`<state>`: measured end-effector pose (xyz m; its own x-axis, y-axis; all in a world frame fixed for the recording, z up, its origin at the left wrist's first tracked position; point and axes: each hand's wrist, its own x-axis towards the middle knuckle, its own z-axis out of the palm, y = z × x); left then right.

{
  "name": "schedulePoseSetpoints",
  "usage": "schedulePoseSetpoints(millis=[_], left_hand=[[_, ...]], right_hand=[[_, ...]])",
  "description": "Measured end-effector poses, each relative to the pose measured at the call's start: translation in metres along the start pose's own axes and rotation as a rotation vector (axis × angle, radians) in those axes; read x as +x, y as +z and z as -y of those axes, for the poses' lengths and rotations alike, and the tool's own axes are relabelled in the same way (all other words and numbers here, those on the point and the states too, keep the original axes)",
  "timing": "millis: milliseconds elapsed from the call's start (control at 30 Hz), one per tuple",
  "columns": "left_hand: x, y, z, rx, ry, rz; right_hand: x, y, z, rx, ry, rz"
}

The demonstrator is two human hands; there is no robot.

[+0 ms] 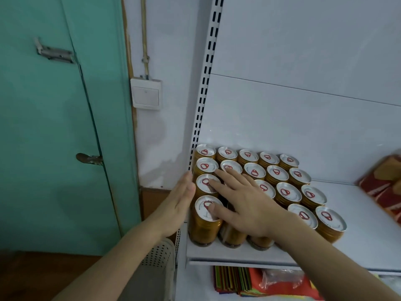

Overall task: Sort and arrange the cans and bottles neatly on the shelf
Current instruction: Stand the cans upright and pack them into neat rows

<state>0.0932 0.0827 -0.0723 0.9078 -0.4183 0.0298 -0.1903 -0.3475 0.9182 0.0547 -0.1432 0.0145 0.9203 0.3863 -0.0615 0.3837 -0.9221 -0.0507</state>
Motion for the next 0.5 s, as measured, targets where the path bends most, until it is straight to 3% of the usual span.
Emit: schedulePoseSetpoints(millis=[233,500], left_hand=[[0.043,0.008,-0.013,-0.159,0.051,-0.023],[0.054,0.008,-0.003,-0.226,0.010,-0.049]], right_hand=[[0.017,-0.010,-0.014,-0.058,-0.026,0.126],[0.018,-0.003,-0.018,-0.023,-0.056,0.105]])
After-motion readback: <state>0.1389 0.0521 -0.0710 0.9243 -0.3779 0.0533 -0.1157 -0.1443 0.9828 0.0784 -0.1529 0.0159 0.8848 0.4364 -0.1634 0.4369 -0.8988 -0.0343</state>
